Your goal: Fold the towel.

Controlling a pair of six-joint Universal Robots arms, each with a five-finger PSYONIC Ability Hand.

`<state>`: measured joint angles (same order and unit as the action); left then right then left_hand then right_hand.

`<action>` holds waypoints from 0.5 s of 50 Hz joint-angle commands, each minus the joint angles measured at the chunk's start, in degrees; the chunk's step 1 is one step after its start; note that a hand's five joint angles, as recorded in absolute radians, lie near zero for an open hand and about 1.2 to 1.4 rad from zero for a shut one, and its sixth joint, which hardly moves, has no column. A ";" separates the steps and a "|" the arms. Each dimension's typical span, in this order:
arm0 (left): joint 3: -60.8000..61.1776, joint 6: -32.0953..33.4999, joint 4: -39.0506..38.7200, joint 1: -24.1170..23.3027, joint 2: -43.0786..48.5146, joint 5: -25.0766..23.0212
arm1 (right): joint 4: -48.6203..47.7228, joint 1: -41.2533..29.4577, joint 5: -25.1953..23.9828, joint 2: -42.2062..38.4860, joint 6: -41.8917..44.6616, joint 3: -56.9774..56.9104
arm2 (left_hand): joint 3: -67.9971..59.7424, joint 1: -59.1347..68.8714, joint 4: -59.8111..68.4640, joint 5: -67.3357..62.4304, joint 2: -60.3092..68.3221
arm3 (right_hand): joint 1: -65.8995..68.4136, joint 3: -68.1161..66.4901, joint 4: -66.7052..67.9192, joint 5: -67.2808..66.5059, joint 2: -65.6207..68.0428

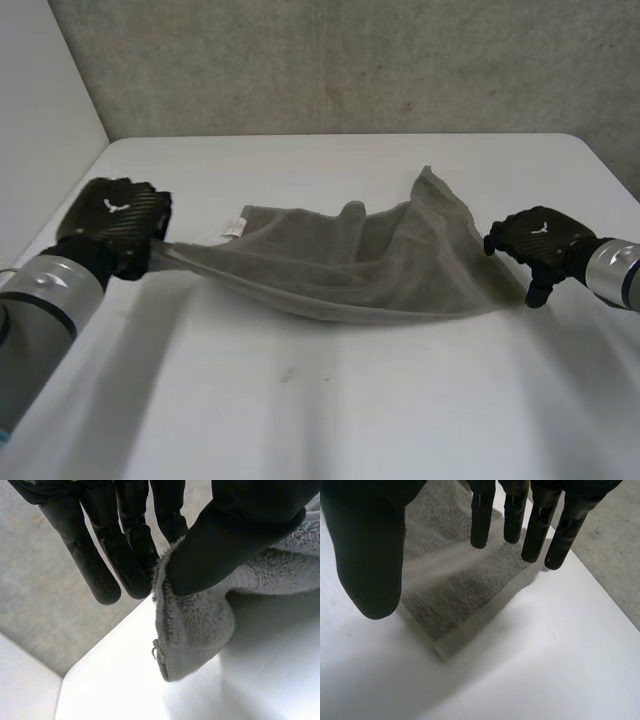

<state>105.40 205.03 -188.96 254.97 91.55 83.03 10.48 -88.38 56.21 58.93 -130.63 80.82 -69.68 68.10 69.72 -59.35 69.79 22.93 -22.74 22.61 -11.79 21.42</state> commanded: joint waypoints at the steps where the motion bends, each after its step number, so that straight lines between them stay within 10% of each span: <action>1: 0.16 -0.15 0.08 4.22 0.65 -0.51 | -0.20 -0.04 -4.00 -4.61 1.16 -2.42 | -10.32 11.90 10.28 -10.65 10.21 | 9.02 -9.21 9.34 -10.16 10.53; 25: 0.16 -0.24 -0.27 3.69 2.49 -0.68 | -1.43 -0.91 -4.62 -11.99 0.11 -5.76 | -10.32 11.90 10.28 -10.65 10.21 | 15.56 -15.75 15.88 -16.70 17.07</action>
<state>105.56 204.78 -189.21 258.74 93.60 82.35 10.17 -89.31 51.30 47.59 -130.50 75.39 -69.69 68.11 69.72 -59.35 69.79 30.09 -30.55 30.38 -19.21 30.10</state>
